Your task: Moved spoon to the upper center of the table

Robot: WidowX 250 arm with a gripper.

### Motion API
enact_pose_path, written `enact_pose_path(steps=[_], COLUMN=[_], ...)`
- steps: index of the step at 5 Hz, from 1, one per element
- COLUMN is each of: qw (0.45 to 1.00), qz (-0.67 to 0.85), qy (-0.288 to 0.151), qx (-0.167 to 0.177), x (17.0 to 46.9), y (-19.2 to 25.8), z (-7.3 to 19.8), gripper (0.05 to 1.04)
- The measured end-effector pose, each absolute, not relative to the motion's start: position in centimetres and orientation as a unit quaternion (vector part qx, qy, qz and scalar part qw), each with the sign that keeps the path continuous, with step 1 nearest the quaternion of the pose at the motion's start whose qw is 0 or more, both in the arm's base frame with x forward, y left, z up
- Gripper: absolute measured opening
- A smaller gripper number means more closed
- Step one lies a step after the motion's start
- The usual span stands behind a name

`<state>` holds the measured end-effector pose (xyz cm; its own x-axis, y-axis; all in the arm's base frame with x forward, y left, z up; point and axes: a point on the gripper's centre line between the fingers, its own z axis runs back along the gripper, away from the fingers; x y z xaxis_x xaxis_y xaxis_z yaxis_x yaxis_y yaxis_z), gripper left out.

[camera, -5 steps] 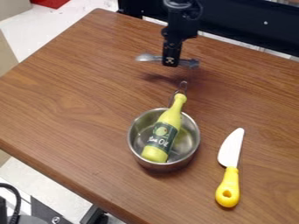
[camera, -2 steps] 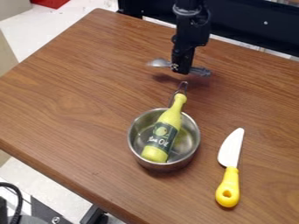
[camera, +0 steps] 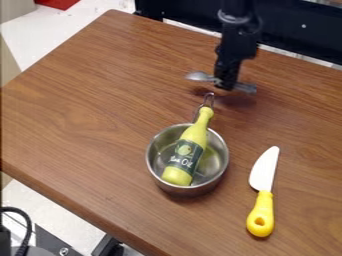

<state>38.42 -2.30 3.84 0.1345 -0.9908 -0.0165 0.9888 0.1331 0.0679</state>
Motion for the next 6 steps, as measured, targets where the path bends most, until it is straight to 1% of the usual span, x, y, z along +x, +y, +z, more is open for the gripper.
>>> enact_pose_path(steps=[1, 2, 3, 4, 5, 6], qw=[0.743, 0.730, 0.725, 0.725, 0.731, 0.734], qz=[-0.669, -0.683, -0.688, -0.688, -0.682, -0.679], qy=[-0.012, -0.006, -0.008, 0.000, -0.014, -0.012], qx=[0.034, 0.036, 0.037, 0.031, 0.025, 0.018], x=[38.4, 37.8, 37.6, 37.3, 37.3, 37.2], y=[-3.7, -4.5, -4.7, -4.8, -5.1, -5.0], z=[2.9, 1.9, 1.6, 1.6, 1.5, 1.5], gripper=[0.142, 0.142, 0.187, 0.418, 0.711, 0.964])
